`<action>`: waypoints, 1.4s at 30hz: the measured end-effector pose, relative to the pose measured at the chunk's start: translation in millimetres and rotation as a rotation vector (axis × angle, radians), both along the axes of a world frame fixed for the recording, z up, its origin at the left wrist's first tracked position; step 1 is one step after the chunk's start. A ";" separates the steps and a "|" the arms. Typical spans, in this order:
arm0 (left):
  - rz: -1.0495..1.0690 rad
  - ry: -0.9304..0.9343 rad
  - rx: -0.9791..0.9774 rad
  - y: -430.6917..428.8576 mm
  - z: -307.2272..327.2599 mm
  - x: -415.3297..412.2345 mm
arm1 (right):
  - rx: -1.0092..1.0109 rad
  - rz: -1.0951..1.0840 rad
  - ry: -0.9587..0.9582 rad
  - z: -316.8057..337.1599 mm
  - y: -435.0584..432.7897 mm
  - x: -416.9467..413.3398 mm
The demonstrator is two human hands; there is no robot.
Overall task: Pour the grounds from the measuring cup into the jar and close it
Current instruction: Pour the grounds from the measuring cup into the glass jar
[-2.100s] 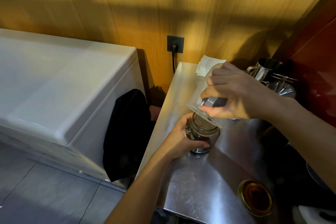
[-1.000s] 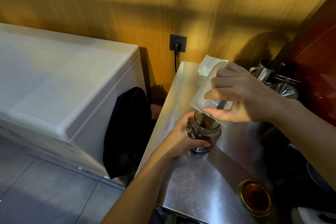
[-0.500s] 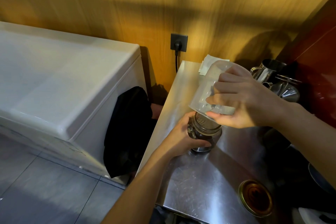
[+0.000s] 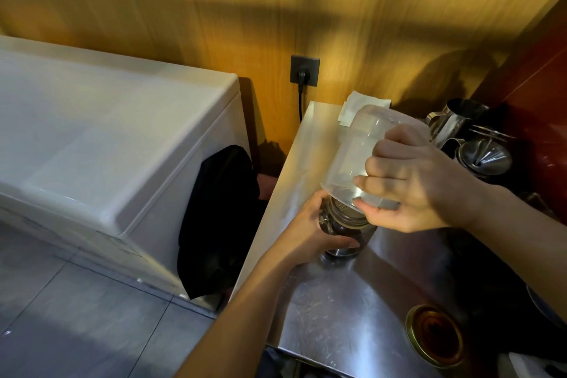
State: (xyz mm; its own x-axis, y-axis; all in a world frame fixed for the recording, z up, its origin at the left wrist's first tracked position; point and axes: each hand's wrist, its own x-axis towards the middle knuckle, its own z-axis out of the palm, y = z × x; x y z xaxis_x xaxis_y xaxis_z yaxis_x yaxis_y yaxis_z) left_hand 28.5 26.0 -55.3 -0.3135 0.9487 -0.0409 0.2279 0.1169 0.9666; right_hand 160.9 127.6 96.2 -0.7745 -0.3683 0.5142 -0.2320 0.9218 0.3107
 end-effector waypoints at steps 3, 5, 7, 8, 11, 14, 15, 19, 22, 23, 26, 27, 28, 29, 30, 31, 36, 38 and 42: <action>0.004 0.019 -0.010 -0.8 1.1 0.4 | 0.010 0.005 -0.001 -1.2 -2.1 2.1; 0.008 0.021 -0.015 -0.4 0.8 0.5 | 0.015 0.007 0.002 -0.5 -3.6 2.8; 0.012 0.025 -0.015 0.3 -0.7 0.2 | 0.017 0.017 -0.017 0.8 -4.8 3.0; 0.013 0.018 -0.018 0.7 -1.9 -0.2 | 0.017 0.016 -0.021 1.7 -4.8 3.3; 0.012 0.001 -0.026 2.1 -4.8 -1.5 | -0.003 -0.013 -0.008 3.6 -2.5 4.6; 0.017 0.007 -0.042 3.1 -5.7 -1.6 | -0.003 0.005 -0.037 2.4 -1.9 5.5; 0.017 0.008 -0.043 3.2 -5.8 -1.4 | 0.011 0.010 -0.034 1.1 -1.9 6.0; 0.024 0.019 -0.032 4.1 -6.5 -1.0 | 0.033 0.015 -0.015 -2.5 -0.5 9.9; 0.022 0.016 -0.019 4.1 -7.0 -1.1 | 0.023 0.016 0.010 -1.6 -0.7 11.6; 0.023 0.015 -0.016 4.3 -7.9 -1.3 | 0.013 0.020 0.005 -0.8 -1.1 11.4; 0.023 0.022 -0.022 5.3 -8.4 -1.8 | -0.025 0.019 -0.007 4.5 0.1 10.9; 0.019 0.031 -0.031 5.3 -7.3 -2.0 | -0.030 0.008 -0.006 5.9 1.3 11.4; 0.016 0.039 -0.037 5.3 -6.4 -2.1 | -0.030 -0.003 -0.015 6.9 2.1 12.3; 0.015 0.046 -0.038 5.2 -5.9 -2.4 | -0.029 -0.011 -0.030 6.8 2.4 13.2; 0.016 0.052 -0.041 5.1 -5.6 -2.6 | -0.033 -0.014 -0.037 5.9 2.0 14.2; 0.016 0.055 -0.047 4.8 -5.2 -2.7 | -0.043 -0.014 -0.030 4.6 1.0 15.2; -0.003 0.044 -0.050 4.3 -3.6 -2.9 | -0.086 -0.012 -0.008 1.3 -0.5 16.8; -0.007 0.048 -0.039 4.9 -4.2 -2.7 | -0.097 -0.018 0.006 0.5 0.2 18.3; -0.013 0.057 -0.065 7.1 -7.3 -4.8 | -0.167 -0.016 0.079 -4.9 0.6 21.1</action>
State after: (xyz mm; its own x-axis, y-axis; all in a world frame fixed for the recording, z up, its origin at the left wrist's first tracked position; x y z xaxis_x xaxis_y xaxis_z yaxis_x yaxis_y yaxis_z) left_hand 23.7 33.1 -62.6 -0.3045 0.9487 -0.0853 0.2840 0.1759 0.9426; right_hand 182.0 128.2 91.3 -0.7343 -0.2600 0.6271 -0.1973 0.9656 0.1693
